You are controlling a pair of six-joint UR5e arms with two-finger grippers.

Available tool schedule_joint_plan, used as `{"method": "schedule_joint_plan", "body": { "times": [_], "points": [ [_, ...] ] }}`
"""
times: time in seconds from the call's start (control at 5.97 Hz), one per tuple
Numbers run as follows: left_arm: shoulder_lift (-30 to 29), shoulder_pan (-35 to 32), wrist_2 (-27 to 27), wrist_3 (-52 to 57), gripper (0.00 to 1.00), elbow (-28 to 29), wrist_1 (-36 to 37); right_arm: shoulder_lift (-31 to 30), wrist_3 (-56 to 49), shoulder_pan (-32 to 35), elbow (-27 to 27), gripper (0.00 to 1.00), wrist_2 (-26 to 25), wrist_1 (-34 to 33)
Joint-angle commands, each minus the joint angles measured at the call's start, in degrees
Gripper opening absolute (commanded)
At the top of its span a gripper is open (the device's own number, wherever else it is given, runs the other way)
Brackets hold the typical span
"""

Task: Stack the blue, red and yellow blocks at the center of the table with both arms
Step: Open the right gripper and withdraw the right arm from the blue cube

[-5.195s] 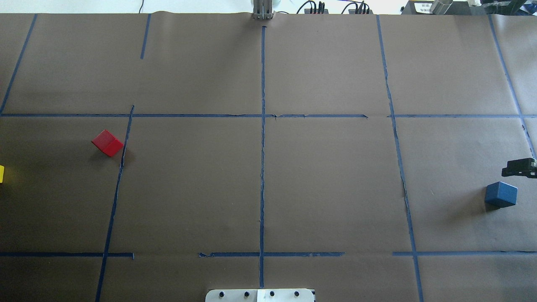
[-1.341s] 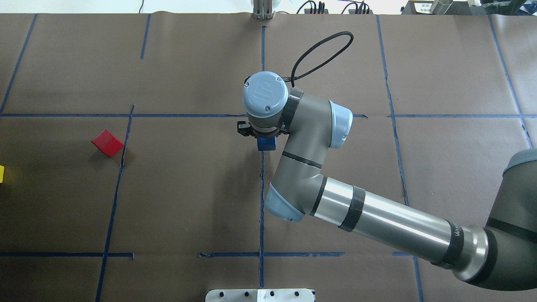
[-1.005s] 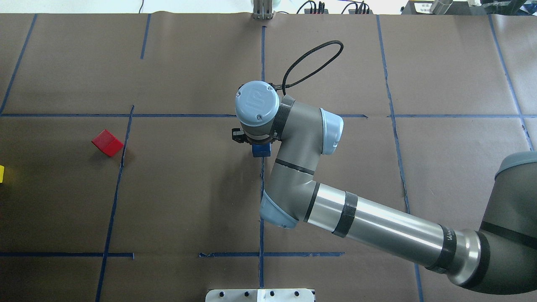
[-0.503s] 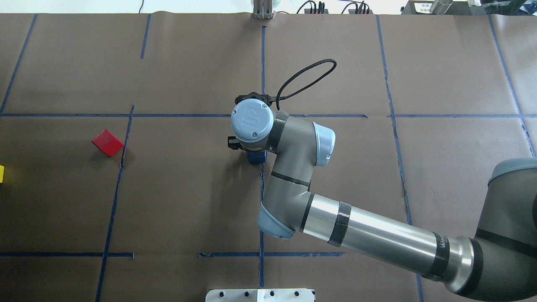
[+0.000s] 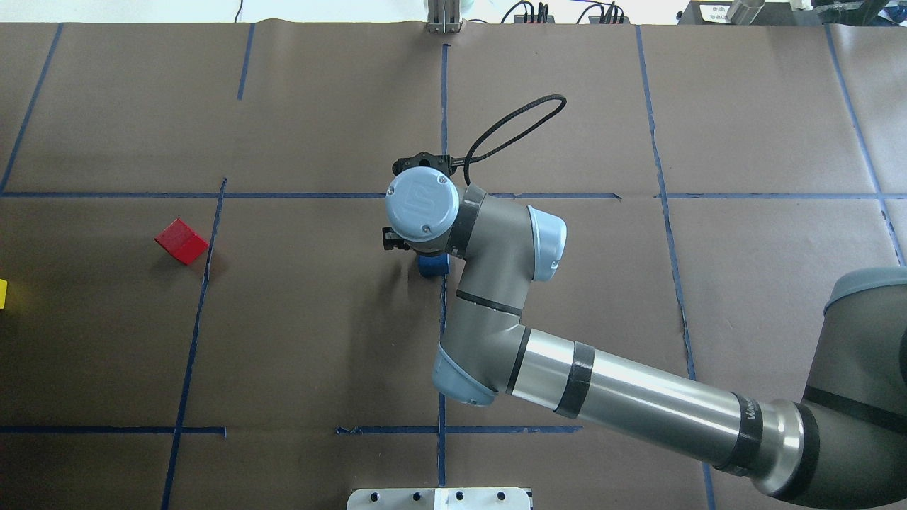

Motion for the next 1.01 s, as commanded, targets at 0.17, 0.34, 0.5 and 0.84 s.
{"method": "schedule_joint_plan", "body": {
  "times": [0.17, 0.34, 0.5, 0.84],
  "points": [
    [0.00, 0.00, 0.00, 0.00, 1.00, 0.09, 0.09, -1.90, -11.05, 14.09, 5.50, 0.99, 16.71, -6.36],
    [0.09, 0.09, 0.00, 0.00, 1.00, -0.09, 0.17, -6.35, -18.69, 20.95, 5.76, 0.99, 25.86, -6.36],
    [0.09, 0.09, 0.00, 0.00, 1.00, -0.09, 0.26, -10.58, -24.25, 25.37, 6.80, 0.99, 26.91, -6.19],
    [-0.09, 0.17, 0.18, -0.17, 1.00, 0.00, 0.35, -22.15, -51.85, 40.20, 7.60, 0.99, 33.22, -6.36]
  ]
}}
